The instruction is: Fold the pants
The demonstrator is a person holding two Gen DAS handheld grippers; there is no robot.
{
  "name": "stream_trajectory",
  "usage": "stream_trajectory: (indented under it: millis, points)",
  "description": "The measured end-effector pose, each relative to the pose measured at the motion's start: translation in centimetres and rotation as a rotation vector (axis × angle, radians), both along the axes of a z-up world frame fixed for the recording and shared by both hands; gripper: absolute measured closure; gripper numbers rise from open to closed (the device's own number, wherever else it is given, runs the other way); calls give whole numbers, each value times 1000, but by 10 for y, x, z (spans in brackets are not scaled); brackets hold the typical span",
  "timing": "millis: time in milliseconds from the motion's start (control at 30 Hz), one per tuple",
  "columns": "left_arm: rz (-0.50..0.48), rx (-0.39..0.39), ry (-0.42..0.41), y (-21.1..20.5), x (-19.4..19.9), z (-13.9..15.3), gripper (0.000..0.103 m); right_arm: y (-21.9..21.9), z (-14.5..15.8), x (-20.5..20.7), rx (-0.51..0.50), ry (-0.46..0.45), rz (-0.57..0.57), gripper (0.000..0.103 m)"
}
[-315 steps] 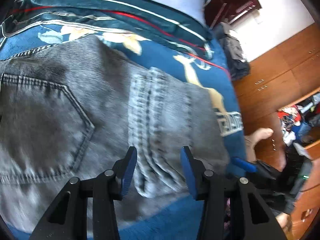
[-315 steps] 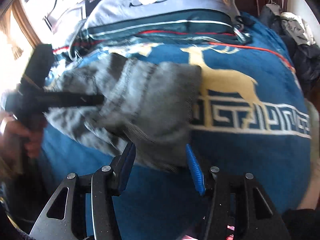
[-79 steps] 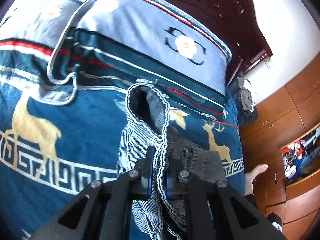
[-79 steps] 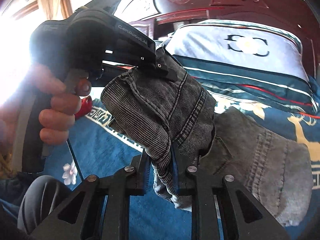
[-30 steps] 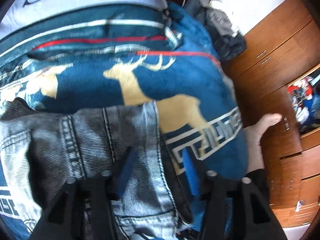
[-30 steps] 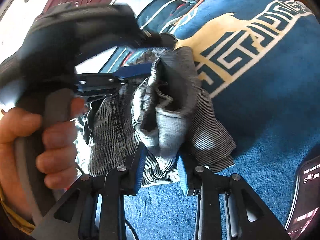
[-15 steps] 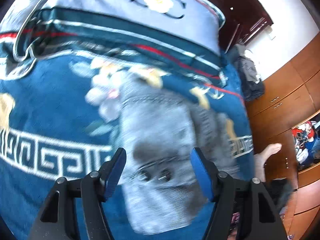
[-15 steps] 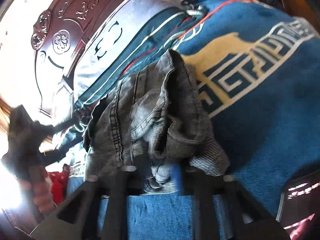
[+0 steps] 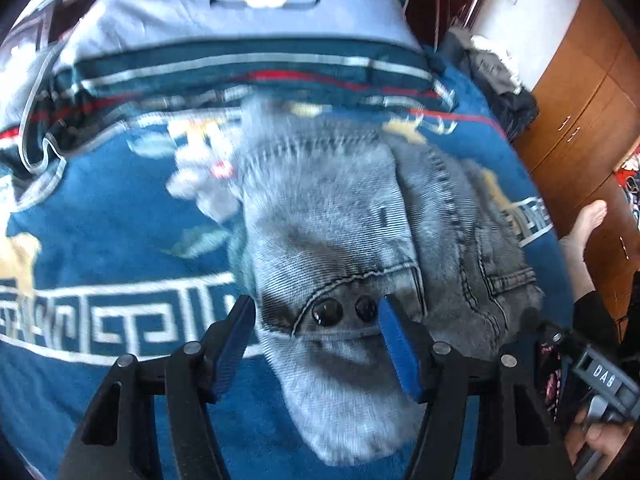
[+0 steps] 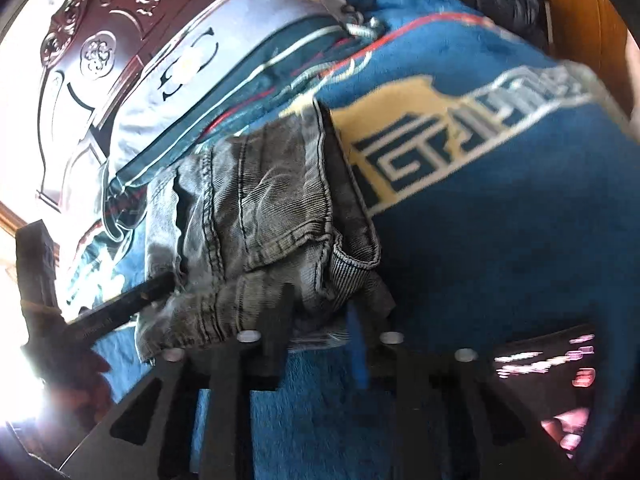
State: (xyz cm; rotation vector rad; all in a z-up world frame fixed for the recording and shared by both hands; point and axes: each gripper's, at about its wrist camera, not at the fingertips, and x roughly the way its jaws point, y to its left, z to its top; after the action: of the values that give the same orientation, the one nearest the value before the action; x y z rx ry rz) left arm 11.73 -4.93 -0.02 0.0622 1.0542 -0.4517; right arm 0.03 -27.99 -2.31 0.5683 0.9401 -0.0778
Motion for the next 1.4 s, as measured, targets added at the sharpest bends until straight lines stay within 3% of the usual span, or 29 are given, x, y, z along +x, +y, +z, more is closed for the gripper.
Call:
stream_trajectory:
  millis: [67, 133, 267, 367, 400, 433, 600, 767, 900, 1000, 1100, 1300, 1400]
  points:
    - [-38, -3, -53, 4, -12, 14, 38, -2, 17, -15, -58, -26, -5, 58]
    - [-84, -11, -84, 2, -23, 22, 38, -8, 34, -21, -103, -74, -26, 52]
    - [-180, 33, -78, -19, -37, 13, 38, -15, 43, 6, -67, -124, 13, 52]
    - [-198, 34, -36, -26, -43, -4, 40, -9, 25, 41, -36, -54, 91, 64]
    - [-194, 34, -28, -27, -45, -9, 40, -7, 16, 50, -34, -22, 116, 71]
    - [-193, 38, -29, -27, -47, -12, 40, -4, 8, 55, -46, 10, 131, 85]
    - [-208, 19, -9, -24, -49, -16, 40, 0, 16, 39, -121, -30, 119, 91]
    - [-236, 35, 10, -29, -51, -22, 40, 9, -14, 44, -241, 62, 135, 91]
    - [-224, -7, 27, -23, -47, -12, 40, -1, -11, 45, -184, 68, 117, 89]
    - [-196, -99, 23, -9, -38, 8, 41, -10, 3, 42, -129, 39, 102, 71]
    - [-145, -157, -4, 3, -17, 26, 40, -24, 23, 48, -99, -29, 87, 70]
    - [-20, -152, -13, 1, 45, 27, 41, -43, 32, 102, -13, -80, 101, 65]
    - [-12, -128, 19, -13, 63, 11, 41, -49, 19, 136, -8, -40, 93, 65]
